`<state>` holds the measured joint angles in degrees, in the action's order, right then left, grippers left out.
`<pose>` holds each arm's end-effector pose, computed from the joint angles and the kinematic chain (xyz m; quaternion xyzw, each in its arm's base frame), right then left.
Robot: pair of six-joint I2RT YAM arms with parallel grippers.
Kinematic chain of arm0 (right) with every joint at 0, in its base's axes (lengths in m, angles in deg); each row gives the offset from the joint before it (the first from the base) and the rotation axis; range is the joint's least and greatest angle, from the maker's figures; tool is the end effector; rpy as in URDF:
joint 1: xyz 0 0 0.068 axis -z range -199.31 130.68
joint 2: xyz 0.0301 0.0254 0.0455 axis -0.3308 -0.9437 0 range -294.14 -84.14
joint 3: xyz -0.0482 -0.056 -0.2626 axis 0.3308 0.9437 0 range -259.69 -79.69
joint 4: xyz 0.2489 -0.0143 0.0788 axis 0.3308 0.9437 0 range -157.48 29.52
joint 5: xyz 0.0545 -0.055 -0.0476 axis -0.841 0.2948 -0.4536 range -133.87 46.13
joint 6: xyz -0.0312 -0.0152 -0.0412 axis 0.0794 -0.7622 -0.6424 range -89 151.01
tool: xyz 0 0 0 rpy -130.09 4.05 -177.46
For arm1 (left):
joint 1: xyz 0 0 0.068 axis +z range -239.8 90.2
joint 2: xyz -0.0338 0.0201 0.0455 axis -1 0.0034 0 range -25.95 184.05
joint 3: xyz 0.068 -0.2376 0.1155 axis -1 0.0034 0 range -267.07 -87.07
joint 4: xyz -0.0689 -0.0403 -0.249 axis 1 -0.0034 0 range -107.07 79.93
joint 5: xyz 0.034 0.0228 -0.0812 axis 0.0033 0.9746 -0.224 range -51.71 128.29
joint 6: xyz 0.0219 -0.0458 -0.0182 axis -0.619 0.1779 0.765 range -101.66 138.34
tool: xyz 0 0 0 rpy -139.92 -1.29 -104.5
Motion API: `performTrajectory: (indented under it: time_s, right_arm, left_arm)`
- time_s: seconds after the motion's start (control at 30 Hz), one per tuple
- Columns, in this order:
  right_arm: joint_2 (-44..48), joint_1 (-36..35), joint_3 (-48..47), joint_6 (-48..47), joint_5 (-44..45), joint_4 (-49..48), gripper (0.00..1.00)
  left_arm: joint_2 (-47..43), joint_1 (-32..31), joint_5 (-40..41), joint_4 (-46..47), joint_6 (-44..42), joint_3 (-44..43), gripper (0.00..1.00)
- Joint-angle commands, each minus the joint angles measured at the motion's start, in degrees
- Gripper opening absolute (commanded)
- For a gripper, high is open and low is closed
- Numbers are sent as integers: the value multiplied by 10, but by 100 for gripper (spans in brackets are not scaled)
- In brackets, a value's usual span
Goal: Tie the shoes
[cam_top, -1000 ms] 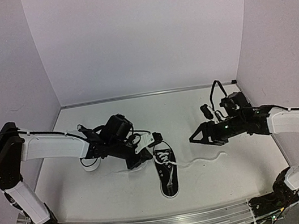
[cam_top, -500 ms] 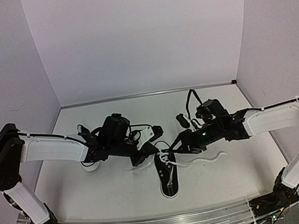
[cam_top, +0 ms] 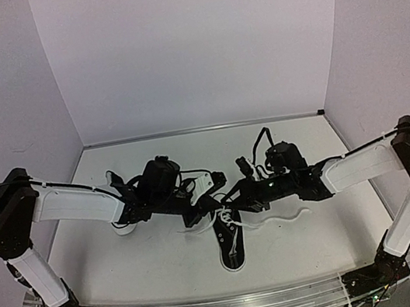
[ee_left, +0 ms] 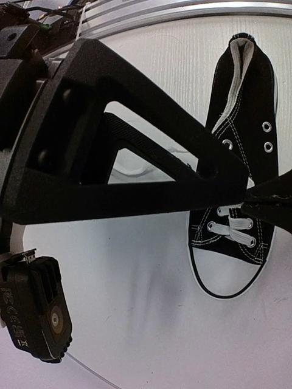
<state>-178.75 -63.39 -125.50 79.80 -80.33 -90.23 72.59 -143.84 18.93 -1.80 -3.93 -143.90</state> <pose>0.2295 0.2517 0.1867 -0.1323 0.8118 0.5473 0.1544 0.2088 -0.3080 0.1971 0.5989 0.6334 -0.2702 0.4088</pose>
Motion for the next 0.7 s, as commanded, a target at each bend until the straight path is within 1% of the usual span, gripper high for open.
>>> performTrajectory:
  time_s: [0.0,0.3,0.5,0.67]
  right_arm:
    - [-13,-4,11,25,-13,-59,39]
    - [-34,-4,18,32,-11,-77,32]
    - [-40,-4,20,36,-13,-92,25]
    - [-44,-4,21,38,-16,-95,15]
  left_arm:
    - [9,-3,-13,34,10,0,0]
    - [8,-4,-13,41,11,3,0]
    - [8,-4,-15,41,11,3,0]
    - [8,-4,-15,43,11,5,0]
